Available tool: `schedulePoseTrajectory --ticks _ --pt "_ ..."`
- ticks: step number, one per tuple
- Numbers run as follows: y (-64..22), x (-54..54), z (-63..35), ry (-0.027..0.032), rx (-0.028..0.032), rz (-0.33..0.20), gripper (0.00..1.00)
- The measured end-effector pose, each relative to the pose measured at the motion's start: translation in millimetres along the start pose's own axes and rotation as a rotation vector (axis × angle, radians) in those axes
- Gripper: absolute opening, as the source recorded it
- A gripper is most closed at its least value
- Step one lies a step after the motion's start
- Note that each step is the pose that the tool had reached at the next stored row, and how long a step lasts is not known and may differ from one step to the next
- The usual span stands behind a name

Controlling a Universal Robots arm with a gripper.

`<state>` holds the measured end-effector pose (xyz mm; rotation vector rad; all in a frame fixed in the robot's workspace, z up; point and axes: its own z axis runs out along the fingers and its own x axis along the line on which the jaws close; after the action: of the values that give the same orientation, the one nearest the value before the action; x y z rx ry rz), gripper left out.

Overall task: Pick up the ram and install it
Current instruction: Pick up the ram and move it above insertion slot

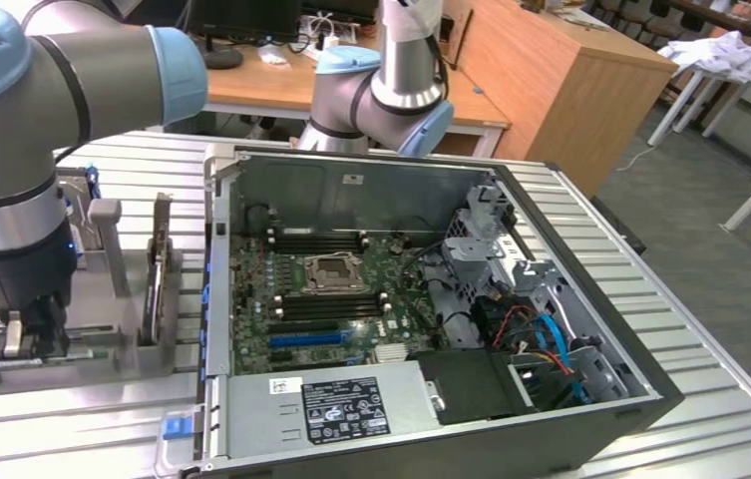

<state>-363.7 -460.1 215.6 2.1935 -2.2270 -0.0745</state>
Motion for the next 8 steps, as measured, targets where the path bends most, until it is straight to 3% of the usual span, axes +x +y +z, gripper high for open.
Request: schedulePoseTrajectory --ticks 8 --pt "0.2 -0.3 -14.4 0.0 0.0002 0.0 0.11"
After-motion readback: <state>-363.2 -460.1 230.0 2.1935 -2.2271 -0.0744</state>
